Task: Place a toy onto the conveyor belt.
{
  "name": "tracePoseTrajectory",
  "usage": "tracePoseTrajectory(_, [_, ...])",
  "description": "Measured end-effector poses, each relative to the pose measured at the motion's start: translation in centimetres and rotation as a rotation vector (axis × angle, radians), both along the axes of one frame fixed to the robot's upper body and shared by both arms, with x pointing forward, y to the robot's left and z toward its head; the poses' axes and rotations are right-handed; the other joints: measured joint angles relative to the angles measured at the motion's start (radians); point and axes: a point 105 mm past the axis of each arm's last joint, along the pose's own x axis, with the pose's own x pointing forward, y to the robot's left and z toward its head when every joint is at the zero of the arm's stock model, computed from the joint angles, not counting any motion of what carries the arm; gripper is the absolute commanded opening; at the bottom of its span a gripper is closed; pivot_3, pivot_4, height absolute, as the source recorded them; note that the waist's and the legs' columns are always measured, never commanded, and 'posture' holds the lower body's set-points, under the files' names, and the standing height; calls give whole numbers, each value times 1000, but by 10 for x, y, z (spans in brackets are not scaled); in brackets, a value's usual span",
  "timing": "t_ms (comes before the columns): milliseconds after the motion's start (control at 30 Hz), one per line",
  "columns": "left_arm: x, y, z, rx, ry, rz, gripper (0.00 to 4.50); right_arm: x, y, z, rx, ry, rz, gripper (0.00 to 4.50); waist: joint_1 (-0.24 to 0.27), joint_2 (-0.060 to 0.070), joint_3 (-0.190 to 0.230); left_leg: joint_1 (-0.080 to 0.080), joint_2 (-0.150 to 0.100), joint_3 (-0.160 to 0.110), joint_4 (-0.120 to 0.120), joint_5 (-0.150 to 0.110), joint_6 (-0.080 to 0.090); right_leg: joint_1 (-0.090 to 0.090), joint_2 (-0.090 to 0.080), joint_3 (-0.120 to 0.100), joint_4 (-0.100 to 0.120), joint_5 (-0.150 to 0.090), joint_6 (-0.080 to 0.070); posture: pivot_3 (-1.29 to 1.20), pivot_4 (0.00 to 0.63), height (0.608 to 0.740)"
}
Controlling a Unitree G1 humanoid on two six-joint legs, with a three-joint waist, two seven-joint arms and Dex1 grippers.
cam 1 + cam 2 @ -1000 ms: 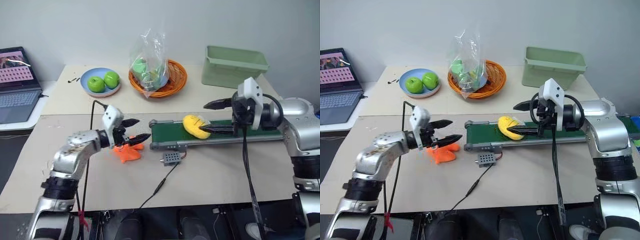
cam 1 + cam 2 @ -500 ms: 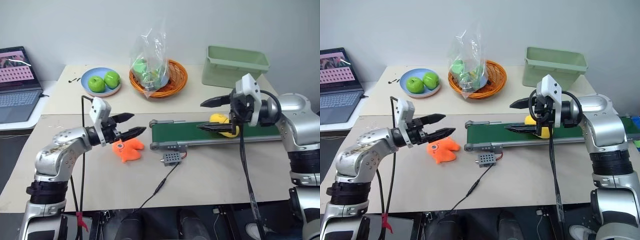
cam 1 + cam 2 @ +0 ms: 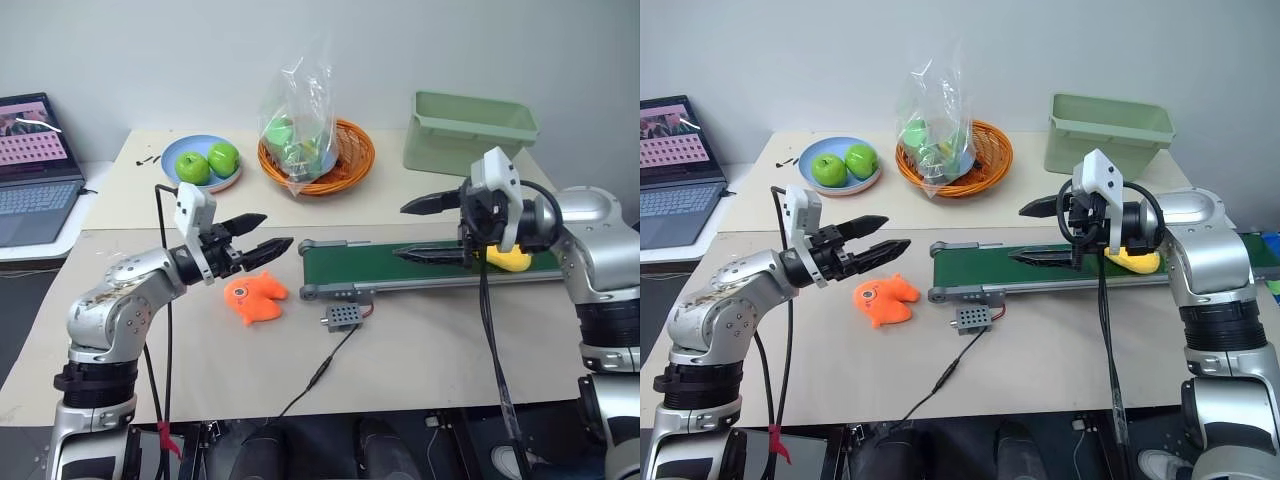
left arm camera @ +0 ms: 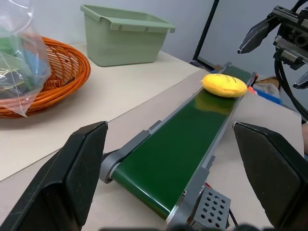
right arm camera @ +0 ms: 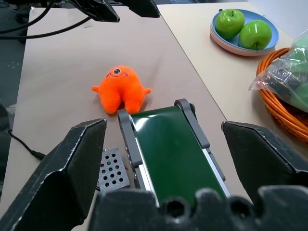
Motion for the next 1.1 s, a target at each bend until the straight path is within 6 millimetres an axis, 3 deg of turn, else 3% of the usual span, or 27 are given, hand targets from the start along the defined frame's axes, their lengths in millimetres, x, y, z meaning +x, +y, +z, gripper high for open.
tracePoseTrajectory(1100, [-5, 3, 5, 48, 1, -29, 4440, 0, -1, -1, -2, 3, -4, 4500, 0, 0, 0, 0, 0, 0, 0, 0, 0, 0, 0, 0, -1, 0, 0, 0, 150, 740])
